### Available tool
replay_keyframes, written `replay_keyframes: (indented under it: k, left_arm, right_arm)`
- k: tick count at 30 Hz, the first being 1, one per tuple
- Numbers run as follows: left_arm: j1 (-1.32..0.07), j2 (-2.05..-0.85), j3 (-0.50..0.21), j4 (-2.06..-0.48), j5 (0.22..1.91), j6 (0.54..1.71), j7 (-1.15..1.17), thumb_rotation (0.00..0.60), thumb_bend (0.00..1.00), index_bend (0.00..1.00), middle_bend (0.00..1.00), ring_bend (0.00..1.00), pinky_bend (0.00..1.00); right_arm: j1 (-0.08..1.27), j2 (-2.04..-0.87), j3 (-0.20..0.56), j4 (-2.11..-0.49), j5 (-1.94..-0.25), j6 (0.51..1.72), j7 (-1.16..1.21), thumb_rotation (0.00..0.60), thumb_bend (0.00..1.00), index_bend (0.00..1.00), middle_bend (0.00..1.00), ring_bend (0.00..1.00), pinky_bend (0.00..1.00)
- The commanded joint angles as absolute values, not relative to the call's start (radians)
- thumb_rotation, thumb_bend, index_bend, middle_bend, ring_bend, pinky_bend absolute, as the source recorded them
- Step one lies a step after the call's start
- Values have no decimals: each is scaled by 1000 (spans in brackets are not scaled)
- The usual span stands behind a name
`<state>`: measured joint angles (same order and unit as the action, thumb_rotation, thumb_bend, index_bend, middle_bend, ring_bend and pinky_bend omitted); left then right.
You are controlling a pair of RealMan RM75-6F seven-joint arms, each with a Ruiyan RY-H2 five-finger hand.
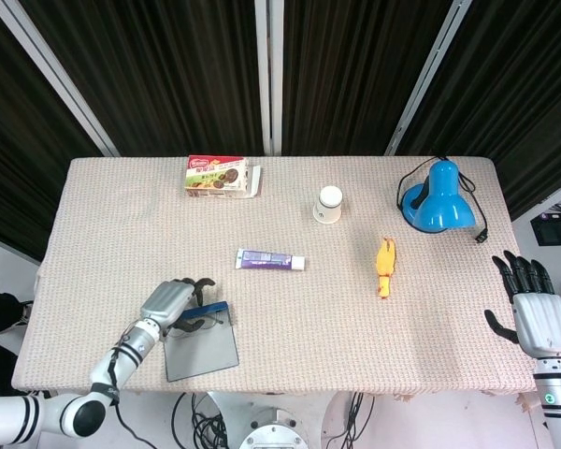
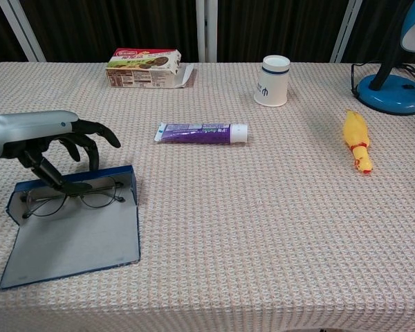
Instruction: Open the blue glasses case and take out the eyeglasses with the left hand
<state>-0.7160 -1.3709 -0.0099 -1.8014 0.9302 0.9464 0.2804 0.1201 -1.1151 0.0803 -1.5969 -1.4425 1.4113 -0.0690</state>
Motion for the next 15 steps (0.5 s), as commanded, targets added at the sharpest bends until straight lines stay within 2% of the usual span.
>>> replay_keyframes:
  k: [1, 15]
  left_arm:
    - [-718, -1373, -11, -1795, 929, 935, 282, 600, 341, 185, 428, 214, 268]
    - [-715, -1378, -26, -1782, 929, 910, 269, 600, 365, 186, 454, 217, 267]
  right_arm:
    - [120, -1115, 80, -1597, -1442, 1411, -69, 600, 239, 0, 0, 0, 0]
    - [122, -1116, 81, -1592, -1437, 1406, -65, 600, 239, 0, 0, 0, 0]
